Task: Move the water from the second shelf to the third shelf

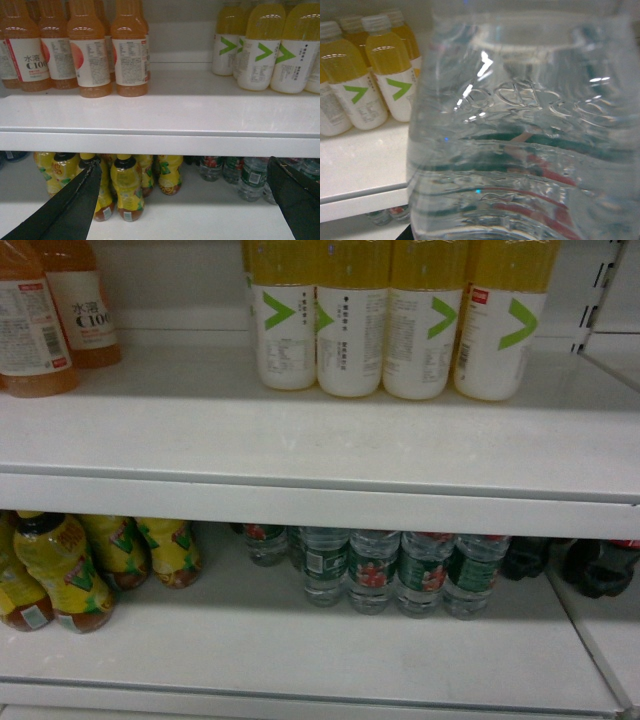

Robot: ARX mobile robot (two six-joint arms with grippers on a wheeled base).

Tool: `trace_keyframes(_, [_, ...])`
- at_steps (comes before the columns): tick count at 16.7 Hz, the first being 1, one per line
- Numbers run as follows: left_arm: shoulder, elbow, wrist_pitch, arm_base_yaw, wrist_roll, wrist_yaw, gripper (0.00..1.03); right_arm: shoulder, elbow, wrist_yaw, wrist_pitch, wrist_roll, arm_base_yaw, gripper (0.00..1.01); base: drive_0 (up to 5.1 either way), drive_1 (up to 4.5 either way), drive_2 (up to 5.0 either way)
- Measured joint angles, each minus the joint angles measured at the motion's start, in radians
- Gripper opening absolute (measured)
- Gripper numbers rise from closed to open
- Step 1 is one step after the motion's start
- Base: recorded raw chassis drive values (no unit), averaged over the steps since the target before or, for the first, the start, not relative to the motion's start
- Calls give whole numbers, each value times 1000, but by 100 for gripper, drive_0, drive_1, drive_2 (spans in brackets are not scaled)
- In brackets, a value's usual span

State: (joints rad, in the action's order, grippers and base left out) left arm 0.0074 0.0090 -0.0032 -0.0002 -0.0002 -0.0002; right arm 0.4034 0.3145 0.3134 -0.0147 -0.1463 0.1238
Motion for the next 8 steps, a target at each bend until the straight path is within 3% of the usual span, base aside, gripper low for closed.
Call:
trace_keyframes(3, [0, 0, 0, 0, 0, 0, 98, 0, 0, 0, 1, 0, 0, 44, 0, 0, 0])
trace_keyframes(8, [0, 0, 0, 0, 0, 0, 98, 0, 0, 0, -1, 0, 0, 43, -441, 213, 213])
